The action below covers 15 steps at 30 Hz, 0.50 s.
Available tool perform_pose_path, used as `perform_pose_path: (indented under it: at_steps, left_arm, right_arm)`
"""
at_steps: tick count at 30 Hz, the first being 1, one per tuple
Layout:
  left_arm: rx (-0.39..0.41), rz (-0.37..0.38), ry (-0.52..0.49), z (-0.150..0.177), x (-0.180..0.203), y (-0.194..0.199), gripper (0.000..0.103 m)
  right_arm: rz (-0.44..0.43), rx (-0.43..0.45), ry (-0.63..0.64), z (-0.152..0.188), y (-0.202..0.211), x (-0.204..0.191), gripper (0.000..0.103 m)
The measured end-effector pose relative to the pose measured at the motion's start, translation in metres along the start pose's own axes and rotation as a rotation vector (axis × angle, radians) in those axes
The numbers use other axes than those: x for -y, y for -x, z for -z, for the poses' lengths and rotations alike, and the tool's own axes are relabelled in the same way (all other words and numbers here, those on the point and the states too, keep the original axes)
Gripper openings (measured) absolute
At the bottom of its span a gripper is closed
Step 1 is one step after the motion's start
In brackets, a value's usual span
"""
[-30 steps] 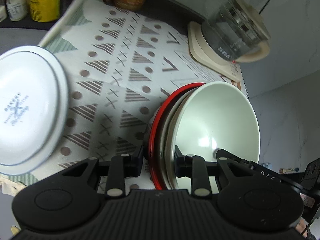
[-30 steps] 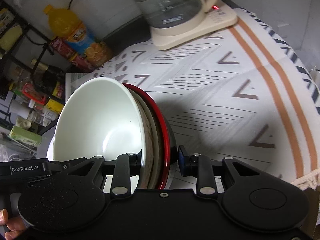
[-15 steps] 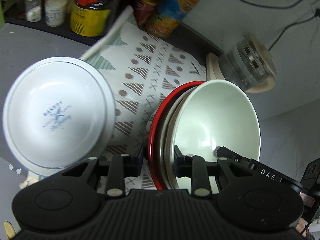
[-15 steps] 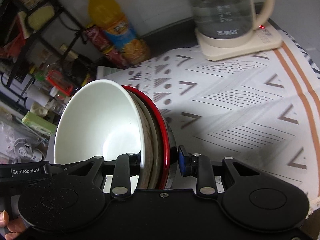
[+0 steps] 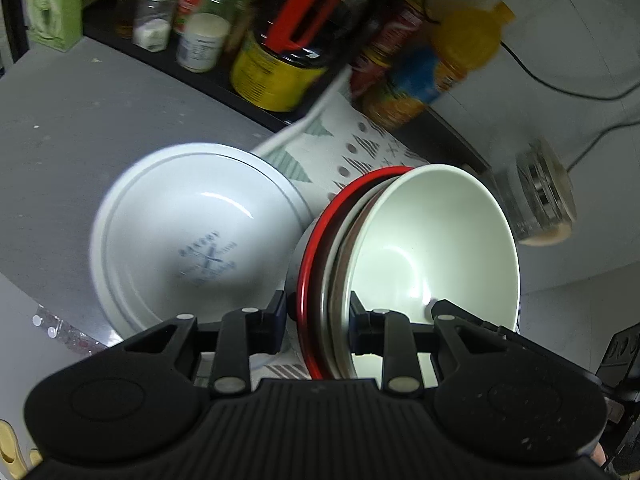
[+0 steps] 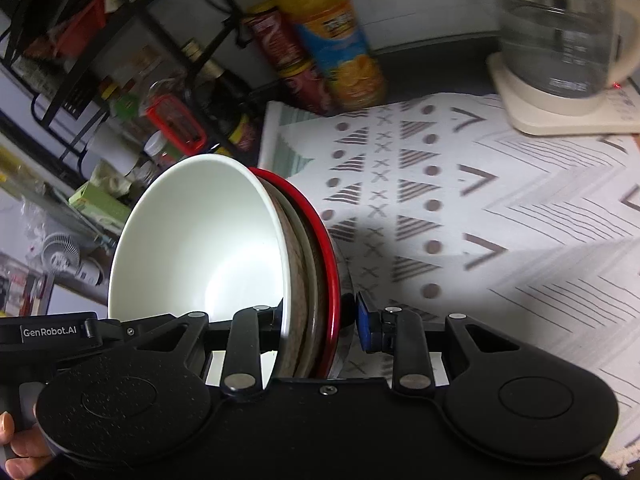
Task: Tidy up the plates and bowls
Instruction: 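Lift and carry the nested bowls over the plate stack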
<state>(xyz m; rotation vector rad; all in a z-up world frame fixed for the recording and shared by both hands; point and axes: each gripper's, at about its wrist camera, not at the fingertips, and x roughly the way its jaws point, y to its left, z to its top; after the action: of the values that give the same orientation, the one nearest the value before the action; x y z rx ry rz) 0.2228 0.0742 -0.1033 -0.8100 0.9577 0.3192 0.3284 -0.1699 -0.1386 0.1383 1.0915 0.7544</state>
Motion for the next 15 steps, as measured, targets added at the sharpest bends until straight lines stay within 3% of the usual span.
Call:
perform_pose_path:
  at_steps: [15]
  left_arm:
    - [0.015, -0.049, 0.101, -0.02, -0.067, 0.008, 0.028]
  right_arm:
    - [-0.04, -0.074, 0.074, -0.011, -0.05, -0.058, 0.029]
